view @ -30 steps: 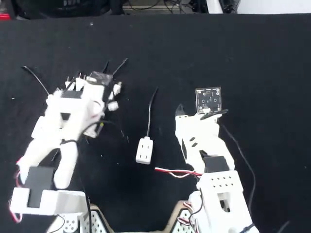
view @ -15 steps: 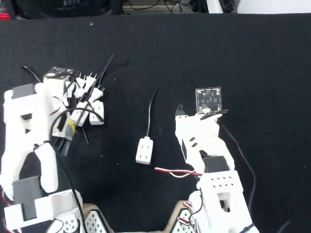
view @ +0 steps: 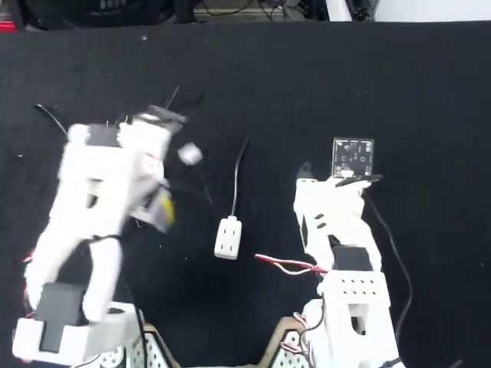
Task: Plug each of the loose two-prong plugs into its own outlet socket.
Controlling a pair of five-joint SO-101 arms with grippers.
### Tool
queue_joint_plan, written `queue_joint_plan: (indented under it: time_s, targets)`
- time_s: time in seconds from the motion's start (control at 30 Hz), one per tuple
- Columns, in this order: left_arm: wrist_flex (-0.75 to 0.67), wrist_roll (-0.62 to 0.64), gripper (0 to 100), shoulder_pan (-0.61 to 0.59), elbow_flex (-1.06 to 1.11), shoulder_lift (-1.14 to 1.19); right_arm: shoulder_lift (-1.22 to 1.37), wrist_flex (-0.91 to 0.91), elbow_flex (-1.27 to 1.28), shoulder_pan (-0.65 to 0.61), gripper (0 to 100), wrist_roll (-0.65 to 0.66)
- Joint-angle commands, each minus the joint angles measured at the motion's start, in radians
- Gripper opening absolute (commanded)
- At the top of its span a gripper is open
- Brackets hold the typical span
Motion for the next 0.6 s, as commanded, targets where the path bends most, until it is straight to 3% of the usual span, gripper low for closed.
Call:
queue_joint_plan:
  time_s: [0.0, 0.27, 0.57]
  targets:
    - [-0.287, 0.095, 22, 0.236, 0.208, -0.023, -0.031, -0.028, -0.019, 0.021, 15.5, -0.006]
    - [-0.717, 0.284, 22, 0.311, 0.426, -0.021, -0.031, -0.029, -0.025, 0.035, 15.5, -0.006]
    - [-0.922, 0.465, 23, 0.59, 0.45, -0.023, -0.028, -0.06, -0.036, 0.155, 15.5, -0.103]
